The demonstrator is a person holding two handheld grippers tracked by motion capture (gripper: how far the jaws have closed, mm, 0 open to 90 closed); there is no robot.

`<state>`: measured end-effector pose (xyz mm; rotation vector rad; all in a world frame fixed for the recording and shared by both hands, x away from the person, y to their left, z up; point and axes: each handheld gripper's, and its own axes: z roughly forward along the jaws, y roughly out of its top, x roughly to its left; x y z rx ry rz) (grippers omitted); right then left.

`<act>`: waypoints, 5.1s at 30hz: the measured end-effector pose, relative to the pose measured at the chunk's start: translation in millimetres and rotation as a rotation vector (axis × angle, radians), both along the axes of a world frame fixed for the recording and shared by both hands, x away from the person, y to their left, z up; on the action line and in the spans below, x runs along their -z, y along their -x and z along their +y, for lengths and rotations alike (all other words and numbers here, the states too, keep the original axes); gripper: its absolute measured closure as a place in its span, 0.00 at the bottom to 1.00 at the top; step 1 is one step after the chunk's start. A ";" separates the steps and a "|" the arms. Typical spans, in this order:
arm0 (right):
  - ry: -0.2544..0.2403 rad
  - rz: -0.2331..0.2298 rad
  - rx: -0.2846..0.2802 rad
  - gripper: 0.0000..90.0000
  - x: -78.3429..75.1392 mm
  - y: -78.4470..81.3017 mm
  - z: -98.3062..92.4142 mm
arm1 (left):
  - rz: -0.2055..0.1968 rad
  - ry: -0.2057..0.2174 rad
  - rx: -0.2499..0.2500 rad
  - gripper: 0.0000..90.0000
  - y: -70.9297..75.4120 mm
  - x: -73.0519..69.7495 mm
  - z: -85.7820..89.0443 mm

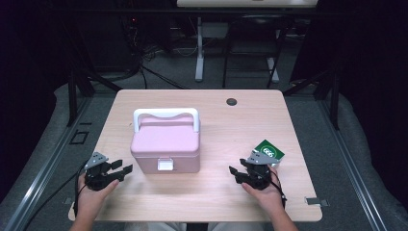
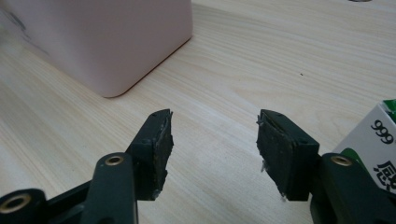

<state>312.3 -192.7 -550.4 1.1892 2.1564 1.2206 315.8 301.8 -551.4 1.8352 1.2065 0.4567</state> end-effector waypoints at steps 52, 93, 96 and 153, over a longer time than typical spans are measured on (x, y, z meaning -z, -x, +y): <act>-0.082 0.023 0.018 0.82 -23.4 -38.1 47.6 | -0.069 0.045 -0.021 0.75 -30.8 -27.8 -11.3; -0.096 -0.004 -0.003 1.00 -17.9 -32.1 81.3 | -0.029 0.055 0.054 1.00 -28.8 -23.5 -41.5; -0.092 -0.003 0.000 1.00 -18.4 -29.0 78.1 | -0.029 0.056 0.055 1.00 -28.0 -23.5 -44.7; -0.050 0.037 0.014 1.00 -25.5 37.0 24.7 | 0.031 0.074 0.166 1.00 16.9 -27.0 -90.4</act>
